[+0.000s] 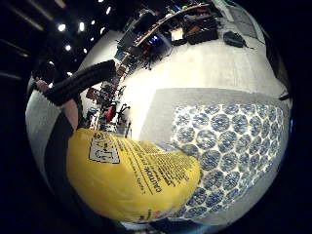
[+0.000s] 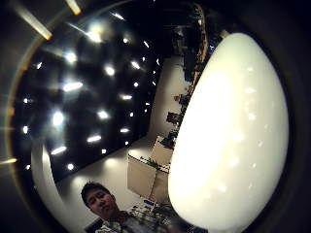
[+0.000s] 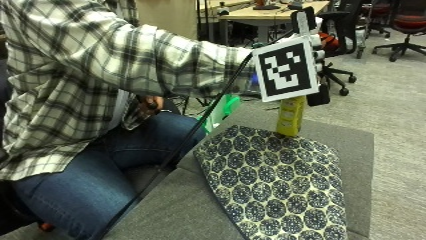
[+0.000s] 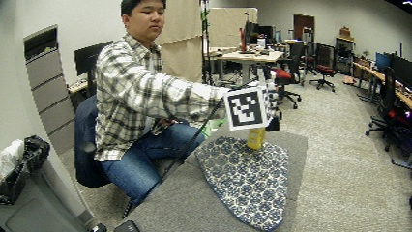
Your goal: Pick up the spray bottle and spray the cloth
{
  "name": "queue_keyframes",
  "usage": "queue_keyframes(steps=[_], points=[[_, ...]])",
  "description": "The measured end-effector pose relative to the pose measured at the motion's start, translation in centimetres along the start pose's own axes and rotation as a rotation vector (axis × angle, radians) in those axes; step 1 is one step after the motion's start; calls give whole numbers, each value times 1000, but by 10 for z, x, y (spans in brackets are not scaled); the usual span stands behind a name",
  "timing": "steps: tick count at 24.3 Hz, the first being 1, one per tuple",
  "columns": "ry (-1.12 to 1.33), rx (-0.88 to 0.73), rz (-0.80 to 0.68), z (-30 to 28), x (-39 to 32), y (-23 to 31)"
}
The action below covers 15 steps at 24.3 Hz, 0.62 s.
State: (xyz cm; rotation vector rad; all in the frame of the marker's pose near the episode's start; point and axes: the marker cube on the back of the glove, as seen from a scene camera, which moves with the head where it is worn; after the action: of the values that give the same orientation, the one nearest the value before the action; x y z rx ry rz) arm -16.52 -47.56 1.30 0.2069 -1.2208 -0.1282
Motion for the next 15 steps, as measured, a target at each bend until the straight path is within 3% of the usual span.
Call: queue_keyframes(steps=[15], points=[[-52,-125,18,93,52,3]])
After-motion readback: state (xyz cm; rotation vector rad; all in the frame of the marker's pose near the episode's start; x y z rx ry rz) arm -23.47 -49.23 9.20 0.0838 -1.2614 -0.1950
